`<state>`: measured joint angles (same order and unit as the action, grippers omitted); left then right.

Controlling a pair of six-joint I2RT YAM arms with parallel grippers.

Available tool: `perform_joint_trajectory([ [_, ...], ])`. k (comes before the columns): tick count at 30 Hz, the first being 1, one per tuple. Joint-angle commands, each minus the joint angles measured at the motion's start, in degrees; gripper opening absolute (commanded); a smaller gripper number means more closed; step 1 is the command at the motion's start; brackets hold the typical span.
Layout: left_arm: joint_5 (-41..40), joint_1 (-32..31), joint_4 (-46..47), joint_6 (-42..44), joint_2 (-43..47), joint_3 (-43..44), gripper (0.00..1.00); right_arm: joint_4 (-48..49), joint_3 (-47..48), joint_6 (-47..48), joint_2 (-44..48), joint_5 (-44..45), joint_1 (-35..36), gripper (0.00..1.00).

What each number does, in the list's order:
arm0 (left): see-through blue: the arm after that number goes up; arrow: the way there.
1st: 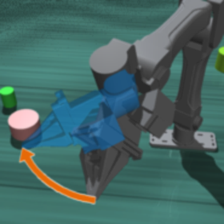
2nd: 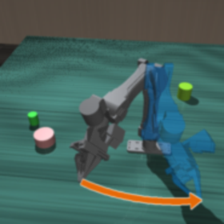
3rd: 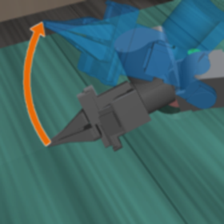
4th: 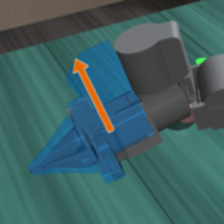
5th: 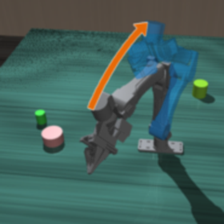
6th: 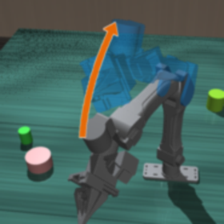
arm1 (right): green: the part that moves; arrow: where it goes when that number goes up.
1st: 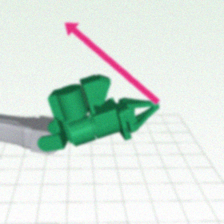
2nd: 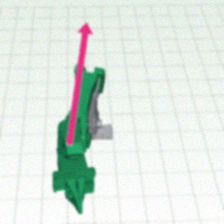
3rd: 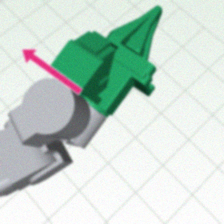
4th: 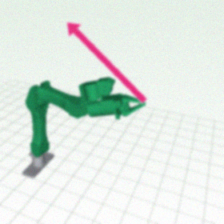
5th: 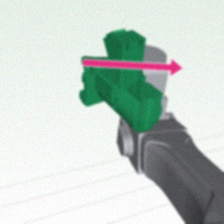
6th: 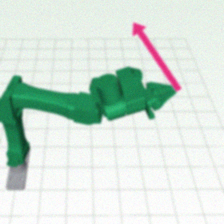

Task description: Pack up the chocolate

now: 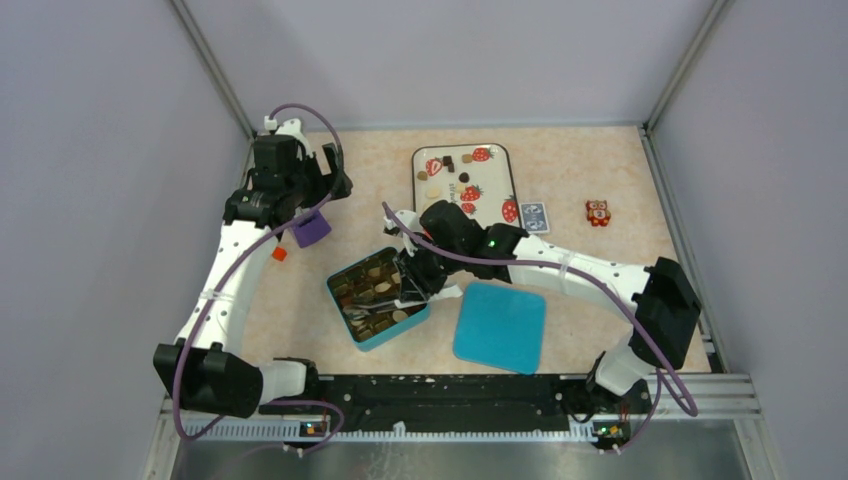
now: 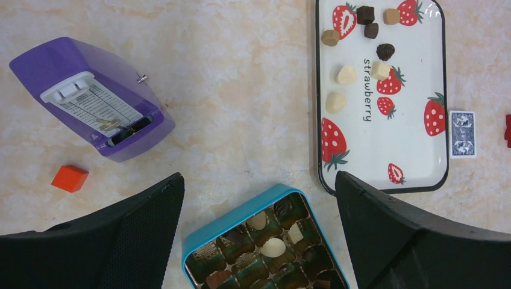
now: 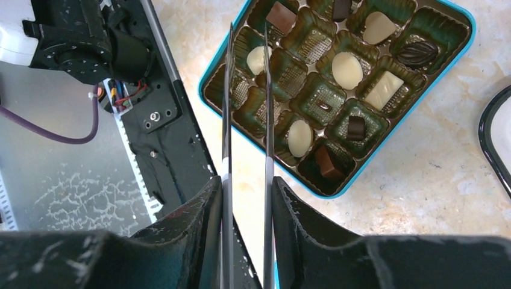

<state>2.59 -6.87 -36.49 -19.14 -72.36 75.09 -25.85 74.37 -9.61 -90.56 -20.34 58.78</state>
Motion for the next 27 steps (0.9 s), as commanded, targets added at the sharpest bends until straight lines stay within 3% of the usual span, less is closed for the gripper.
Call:
perform_joint_trajectory([
  [1,-0.03,0.28,1.95,0.42,0.81,-0.05,0.99,3.43,3.59,0.07,0.36,0.03,0.72,0.29],
  [8,-0.24,0.37,1.95,0.5,0.63,0.28,0.99,4.26,3.32,-0.17,3.16,1.15,0.74,0.0],
  [13,0.47,0.37,1.86,0.5,0.26,1.49,0.99,4.64,1.54,0.08,7.91,5.06,-0.02,0.0],
  [17,0.41,0.37,1.61,0.59,0.35,2.39,0.99,3.07,-0.87,0.16,13.12,10.25,-5.07,0.0],
  [24,0.74,0.37,1.9,0.43,0.3,2.73,0.99,-0.96,-6.88,-5.37,22.37,30.02,-21.94,0.0],
  [27,1.25,0.37,2.1,0.48,0.09,2.69,0.99,-0.36,-10.45,-8.16,25.58,33.08,-30.14,0.0],
])
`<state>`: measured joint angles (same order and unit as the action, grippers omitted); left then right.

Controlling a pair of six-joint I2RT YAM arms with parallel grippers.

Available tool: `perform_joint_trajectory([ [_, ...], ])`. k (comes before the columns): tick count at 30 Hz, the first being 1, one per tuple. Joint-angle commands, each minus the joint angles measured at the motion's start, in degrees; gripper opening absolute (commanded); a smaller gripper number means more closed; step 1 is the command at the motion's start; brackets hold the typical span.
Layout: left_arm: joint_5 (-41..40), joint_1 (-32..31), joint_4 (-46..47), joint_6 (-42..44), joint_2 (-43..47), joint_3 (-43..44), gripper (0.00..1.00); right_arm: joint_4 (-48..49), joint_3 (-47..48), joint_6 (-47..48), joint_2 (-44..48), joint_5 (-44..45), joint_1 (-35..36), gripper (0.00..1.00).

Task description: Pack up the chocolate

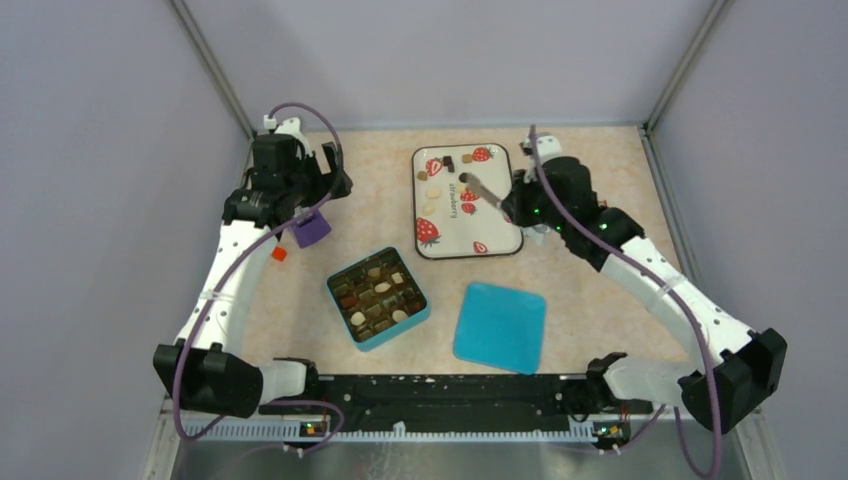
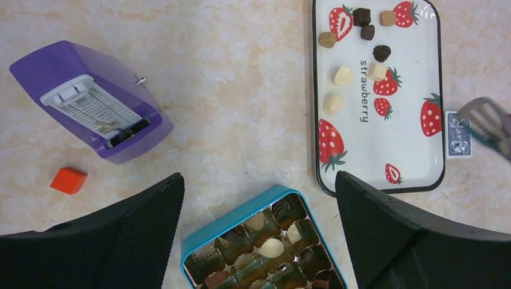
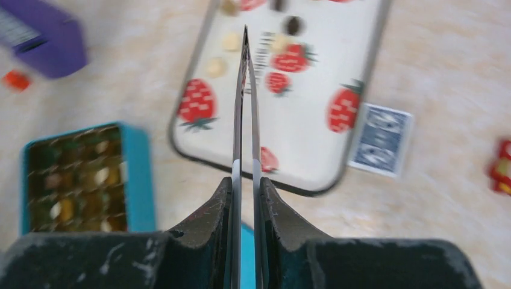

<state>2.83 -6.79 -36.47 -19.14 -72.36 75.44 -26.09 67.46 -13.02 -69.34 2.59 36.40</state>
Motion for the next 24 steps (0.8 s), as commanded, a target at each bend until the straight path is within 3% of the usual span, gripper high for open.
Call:
perform_joint_trajectory([
  [1,1.03,0.28,2.1,0.5,0.02,2.31,0.99,0.77,-4.92,-5.41,5.48,10.62,-10.42,0.0],
  [6,1.51,0.28,2.45,0.47,-0.13,1.74,0.99,7.4,-12.16,-5.2,7.81,13.78,-19.58,0.0],
  [14,2.05,0.28,2.69,0.5,0.06,1.06,0.99,28.93,-24.96,1.92,7.69,18.11,-21.44,0.0],
  [20,1.91,0.28,2.83,0.59,0.52,0.94,0.99,35.72,-30.16,2.57,1.79,21.39,-22.97,0.0],
  [24,2.99,0.28,2.85,0.63,0.7,0.17,0.99,37.64,-32.31,0.52,-0.79,21.77,-23.5,0.14],
])
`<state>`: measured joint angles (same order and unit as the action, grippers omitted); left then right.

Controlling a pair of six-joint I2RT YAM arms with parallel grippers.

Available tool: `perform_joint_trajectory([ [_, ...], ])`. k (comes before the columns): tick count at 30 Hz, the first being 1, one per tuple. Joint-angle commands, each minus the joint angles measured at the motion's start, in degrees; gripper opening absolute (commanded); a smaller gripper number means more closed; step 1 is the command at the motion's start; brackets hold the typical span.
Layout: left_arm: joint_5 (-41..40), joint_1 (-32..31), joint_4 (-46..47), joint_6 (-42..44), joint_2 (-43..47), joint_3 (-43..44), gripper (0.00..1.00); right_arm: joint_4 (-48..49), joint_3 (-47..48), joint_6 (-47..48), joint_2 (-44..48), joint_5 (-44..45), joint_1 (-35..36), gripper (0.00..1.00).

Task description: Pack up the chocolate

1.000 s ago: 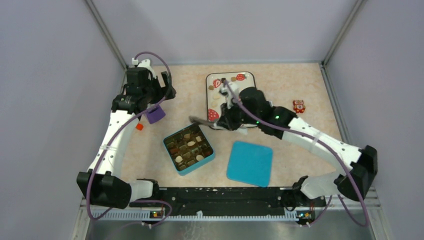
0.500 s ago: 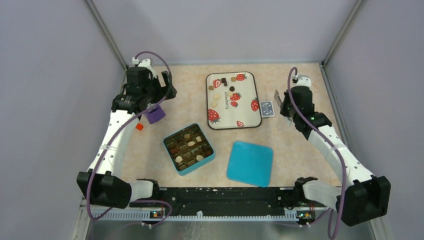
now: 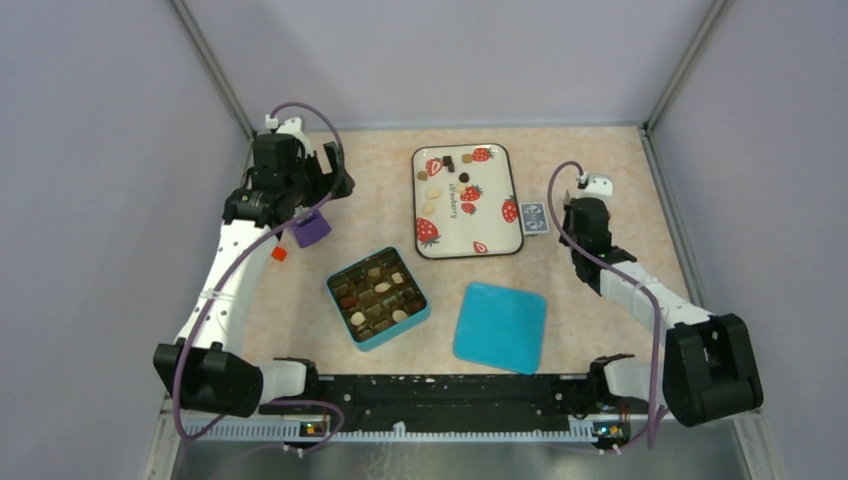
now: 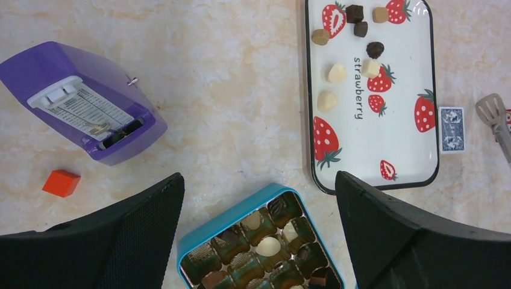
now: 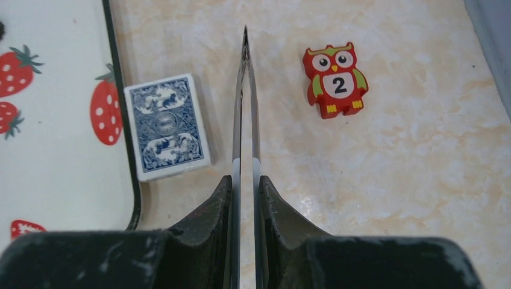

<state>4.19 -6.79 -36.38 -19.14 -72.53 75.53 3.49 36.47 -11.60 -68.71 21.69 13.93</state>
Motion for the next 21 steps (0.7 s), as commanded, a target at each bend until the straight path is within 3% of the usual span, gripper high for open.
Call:
perform_joint_trajectory([
  [1,2.66,0.28,2.76,0.86,0.88,-0.02,0.99,8.37,-1.87,-1.23,-1.51,2.52,-1.26,0.19],
  [5,9.01,0.07,3.3,1.66,0.57,-0.35,0.99,6.14,-1.46,-2.86,-1.57,2.82,-2.79,0.48],
  [9,12.66,-1.44,3.51,2.59,-0.12,-0.14,0.99,1.77,0.84,-3.96,-0.72,3.28,-3.19,0.67],
  [17,7.67,-12.33,2.08,4.32,-2.07,-0.31,0.99,-10.66,8.32,-5.56,6.23,0.25,-3.21,0.75],
  [21,8.45,-17.72,1.98,3.22,-3.32,-1.75,0.99,-17.5,11.72,-8.69,8.78,-9.65,-3.2,0.75],
])
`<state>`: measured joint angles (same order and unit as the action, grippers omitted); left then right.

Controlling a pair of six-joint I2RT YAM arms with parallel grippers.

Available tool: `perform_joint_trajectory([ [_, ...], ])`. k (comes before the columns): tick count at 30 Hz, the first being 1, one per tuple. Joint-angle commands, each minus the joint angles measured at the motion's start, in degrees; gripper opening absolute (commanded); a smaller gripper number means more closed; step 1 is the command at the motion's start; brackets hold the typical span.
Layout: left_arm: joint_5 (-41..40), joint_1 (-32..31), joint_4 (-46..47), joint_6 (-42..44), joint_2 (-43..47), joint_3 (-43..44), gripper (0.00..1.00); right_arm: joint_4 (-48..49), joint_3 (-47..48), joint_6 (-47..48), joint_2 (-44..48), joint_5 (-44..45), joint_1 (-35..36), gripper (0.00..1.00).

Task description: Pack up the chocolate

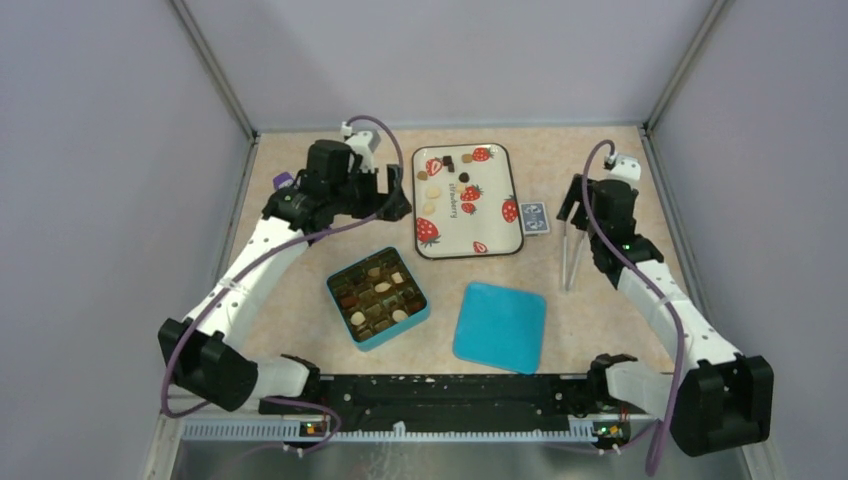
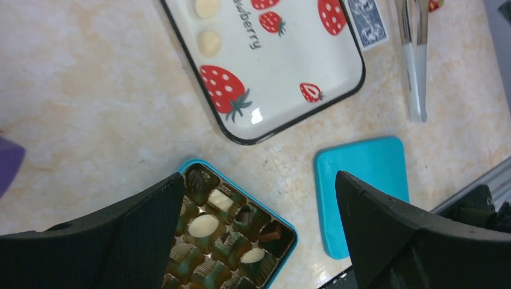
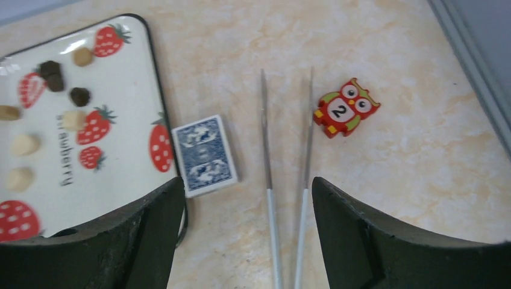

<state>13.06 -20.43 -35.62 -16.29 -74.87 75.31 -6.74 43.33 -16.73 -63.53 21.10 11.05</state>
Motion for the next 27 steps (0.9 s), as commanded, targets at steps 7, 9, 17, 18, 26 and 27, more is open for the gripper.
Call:
perform_joint_trajectory([
  [7,1.08,-15.14,5.33,-4.11,-5.09,-7.38,0.99,-21.4,3.63,-12.34,6.52,-21.99,1.73,0.75],
  [9,2.36,-17.4,7.19,-5.62,-7.87,-8.59,0.99,-21.36,0.5,-15.08,8.75,-23.18,2.78,0.75],
  [17,6.46,-24.65,10.36,-8.8,-18.99,-7.12,0.99,-21.55,-9.05,-25.33,14.39,-22.42,6.41,0.76],
  [18,7.07,-24.85,10.48,-9.22,-20.43,-6.99,0.99,-21.89,-10.07,-26.23,14.32,-22.42,6.39,0.76],
  [26,6.19,-26.82,11.86,-10.88,-28.55,-4.61,0.99,-25.77,-14.24,-30.38,13.12,-21.28,6.36,0.78],
  [27,6.07,-27.06,11.4,-11.01,-29.94,-3.88,0.99,-26.04,-14.58,-30.64,13.24,-21.43,6.4,0.79],
])
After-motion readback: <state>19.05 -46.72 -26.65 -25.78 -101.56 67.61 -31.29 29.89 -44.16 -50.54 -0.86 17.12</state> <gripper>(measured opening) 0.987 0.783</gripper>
